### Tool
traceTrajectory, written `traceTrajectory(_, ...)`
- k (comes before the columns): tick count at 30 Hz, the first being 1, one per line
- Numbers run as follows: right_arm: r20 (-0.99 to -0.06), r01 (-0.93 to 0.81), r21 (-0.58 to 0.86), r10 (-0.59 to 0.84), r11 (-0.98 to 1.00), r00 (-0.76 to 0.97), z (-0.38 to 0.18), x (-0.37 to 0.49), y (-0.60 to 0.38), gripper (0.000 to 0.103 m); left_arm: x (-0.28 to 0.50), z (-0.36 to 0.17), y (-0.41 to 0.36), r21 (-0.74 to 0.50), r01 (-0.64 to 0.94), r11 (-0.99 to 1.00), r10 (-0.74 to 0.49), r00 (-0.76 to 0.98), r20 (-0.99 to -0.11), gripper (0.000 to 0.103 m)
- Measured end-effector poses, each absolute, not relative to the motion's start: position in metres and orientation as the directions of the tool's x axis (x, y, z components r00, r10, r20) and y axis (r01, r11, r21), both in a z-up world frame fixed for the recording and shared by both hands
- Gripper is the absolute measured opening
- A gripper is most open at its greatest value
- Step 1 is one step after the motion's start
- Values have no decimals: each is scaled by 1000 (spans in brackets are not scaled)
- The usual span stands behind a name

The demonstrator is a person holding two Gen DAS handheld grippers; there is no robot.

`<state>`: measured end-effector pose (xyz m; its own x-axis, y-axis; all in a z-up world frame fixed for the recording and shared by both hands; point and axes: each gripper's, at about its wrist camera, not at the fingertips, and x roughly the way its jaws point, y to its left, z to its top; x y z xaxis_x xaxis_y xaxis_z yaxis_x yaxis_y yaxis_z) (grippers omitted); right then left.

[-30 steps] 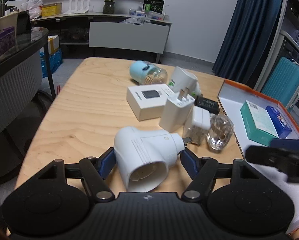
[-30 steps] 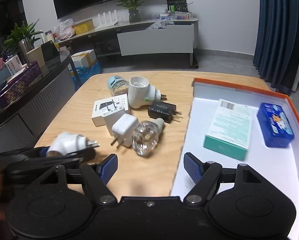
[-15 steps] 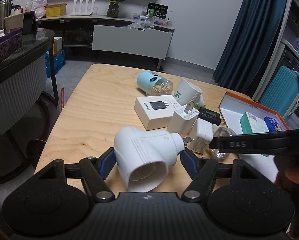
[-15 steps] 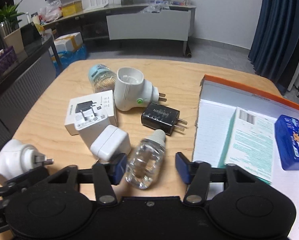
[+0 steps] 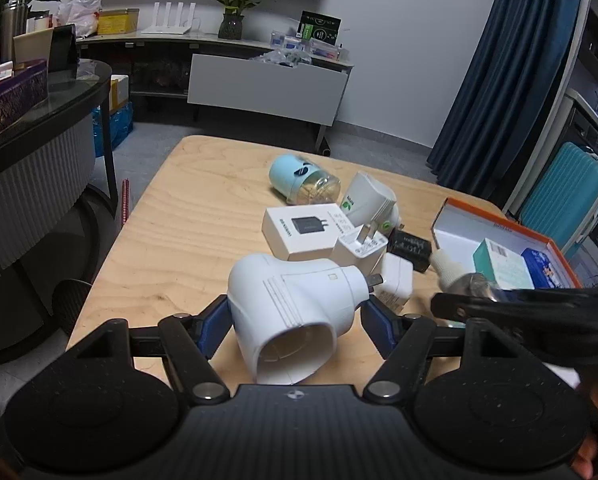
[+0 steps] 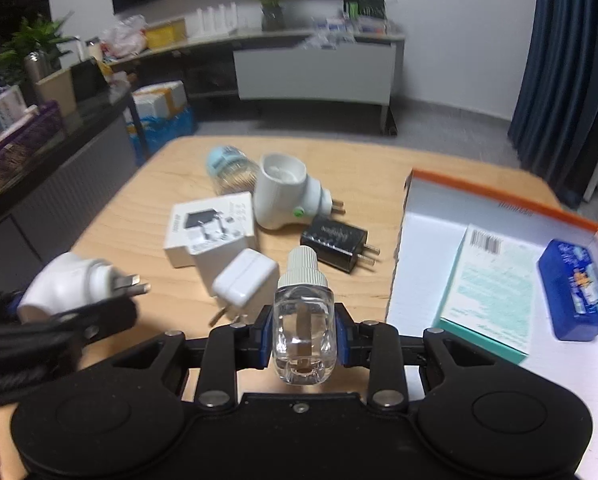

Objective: Organize rigid objects
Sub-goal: 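Carry the glass bottle and socket adapter over the white box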

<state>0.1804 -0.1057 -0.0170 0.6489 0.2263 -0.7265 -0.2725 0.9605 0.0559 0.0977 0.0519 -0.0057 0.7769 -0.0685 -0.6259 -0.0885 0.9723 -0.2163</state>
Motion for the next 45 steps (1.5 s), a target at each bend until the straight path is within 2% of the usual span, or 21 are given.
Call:
traceTrajectory(11, -679, -266, 67, 240, 962, 694, 14, 136, -129, 37, 89, 14, 32, -201, -69, 977, -69, 790, -609, 71)
traceTrajectory(45, -633, -189, 72, 192, 979, 750, 33, 100, -176, 37, 80, 30, -14, -161, 27, 987, -119, 791, -600, 72)
